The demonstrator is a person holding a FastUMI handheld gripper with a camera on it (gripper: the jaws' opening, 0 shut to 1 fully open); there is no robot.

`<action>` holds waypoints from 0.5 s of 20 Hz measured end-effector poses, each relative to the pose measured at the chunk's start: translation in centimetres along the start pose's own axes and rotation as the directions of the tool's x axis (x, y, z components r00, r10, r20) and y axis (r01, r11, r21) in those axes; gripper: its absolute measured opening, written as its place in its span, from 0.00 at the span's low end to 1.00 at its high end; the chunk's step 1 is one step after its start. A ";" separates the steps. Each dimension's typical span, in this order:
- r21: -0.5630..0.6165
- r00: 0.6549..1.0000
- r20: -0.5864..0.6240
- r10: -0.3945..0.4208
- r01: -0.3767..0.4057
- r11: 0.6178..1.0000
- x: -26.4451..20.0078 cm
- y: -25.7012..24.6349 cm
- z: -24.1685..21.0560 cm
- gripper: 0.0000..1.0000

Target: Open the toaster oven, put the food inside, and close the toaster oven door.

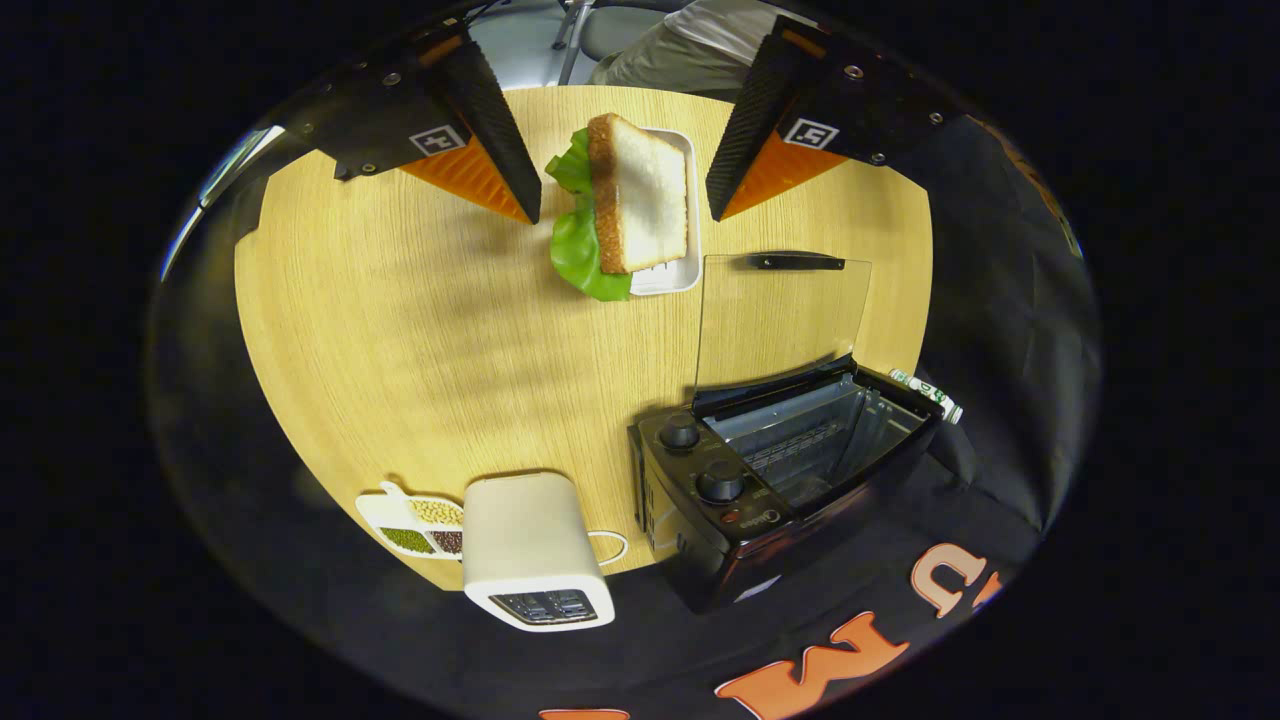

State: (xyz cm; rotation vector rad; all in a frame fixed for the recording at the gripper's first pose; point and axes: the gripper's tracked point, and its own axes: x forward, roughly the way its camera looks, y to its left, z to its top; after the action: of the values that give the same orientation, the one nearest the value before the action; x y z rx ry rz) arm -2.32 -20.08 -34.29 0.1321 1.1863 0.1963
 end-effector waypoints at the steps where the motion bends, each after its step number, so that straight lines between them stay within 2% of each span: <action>1: 0.015 1.000 -0.019 0.003 -0.003 1.000 0.4 -0.4 -0.1 0.99; 3: 0.027 0.999 -0.043 0.007 -0.006 1.000 1.2 -0.9 -0.4 0.98; 5: 0.038 0.997 -0.070 0.033 -0.031 0.999 2.0 -0.6 -0.7 0.86; 6: 0.034 0.996 -0.085 0.042 -0.039 0.999 2.2 -0.4 -1.0 0.77; 8: 0.001 0.994 -0.106 0.020 -0.020 1.000 2.8 -0.8 -1.3 0.66; 10: 0.019 0.994 -0.103 0.027 -0.025 0.999 2.7 -0.4 -1.0 0.55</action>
State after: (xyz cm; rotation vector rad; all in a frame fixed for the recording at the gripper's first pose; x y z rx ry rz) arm -2.19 -19.87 -37.19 0.1551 1.2898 0.2178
